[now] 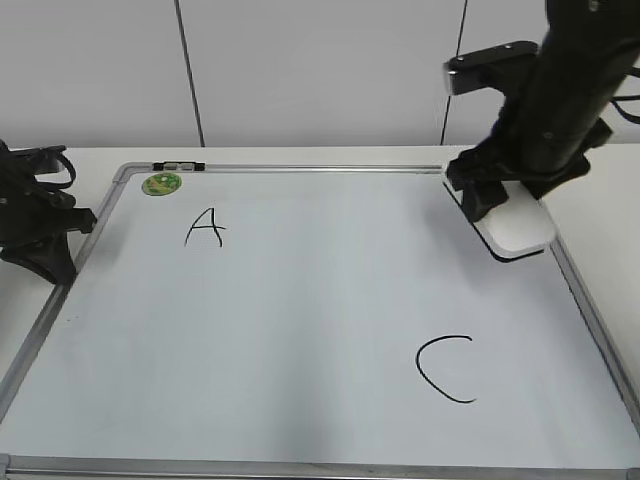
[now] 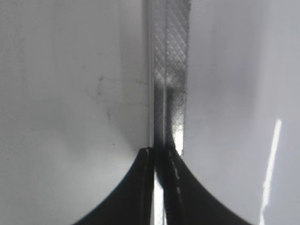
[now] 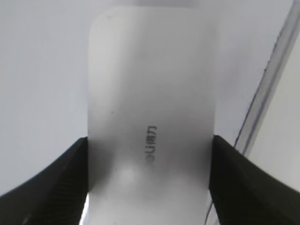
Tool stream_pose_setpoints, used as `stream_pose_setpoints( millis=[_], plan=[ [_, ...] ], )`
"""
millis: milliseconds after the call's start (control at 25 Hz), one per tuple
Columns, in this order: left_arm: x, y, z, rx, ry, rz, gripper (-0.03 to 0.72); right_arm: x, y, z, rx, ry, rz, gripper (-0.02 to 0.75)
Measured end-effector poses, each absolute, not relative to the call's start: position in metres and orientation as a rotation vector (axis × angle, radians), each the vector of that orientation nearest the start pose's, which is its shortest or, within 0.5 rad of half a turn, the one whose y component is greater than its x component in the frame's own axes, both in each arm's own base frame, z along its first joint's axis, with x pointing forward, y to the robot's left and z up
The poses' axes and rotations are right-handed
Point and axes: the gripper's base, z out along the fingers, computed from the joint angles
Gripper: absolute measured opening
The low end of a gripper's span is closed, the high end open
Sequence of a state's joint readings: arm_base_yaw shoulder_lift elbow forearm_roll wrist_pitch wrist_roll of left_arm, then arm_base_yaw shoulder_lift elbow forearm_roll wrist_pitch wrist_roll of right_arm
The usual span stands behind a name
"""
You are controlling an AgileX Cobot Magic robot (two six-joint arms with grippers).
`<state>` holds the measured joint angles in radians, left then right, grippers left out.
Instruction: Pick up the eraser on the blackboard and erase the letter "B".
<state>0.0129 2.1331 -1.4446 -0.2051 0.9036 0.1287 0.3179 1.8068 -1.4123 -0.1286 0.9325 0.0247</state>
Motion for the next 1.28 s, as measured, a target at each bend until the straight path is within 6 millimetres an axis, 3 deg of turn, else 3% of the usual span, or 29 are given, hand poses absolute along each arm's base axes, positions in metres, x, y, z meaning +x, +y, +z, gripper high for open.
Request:
stream_pose_setpoints(
  millis=[280, 520, 920, 1280],
  plan=[
    [0.409, -0.009, 0.128, -0.009, 3.055, -0.245, 0.011, 0.352, 0.053, 0.224, -0.234, 2.821, -0.034, 0.544],
    [0.409, -0.009, 0.128, -0.009, 3.055, -0.245, 0.011, 0.350, 0.021, 0.209, -0.084, 2.818, -0.021, 0.544],
    [0.409, -0.009, 0.128, -0.009, 3.055, -0.245, 0.011, 0.354, 0.014, 0.205, -0.030, 2.764, 0.026, 0.544],
    [0.409, -0.009, 0.128, -0.009, 3.055, -0.245, 0.011, 0.362, 0.015, 0.174, -0.042, 2.824, 0.045, 0.544]
  ],
)
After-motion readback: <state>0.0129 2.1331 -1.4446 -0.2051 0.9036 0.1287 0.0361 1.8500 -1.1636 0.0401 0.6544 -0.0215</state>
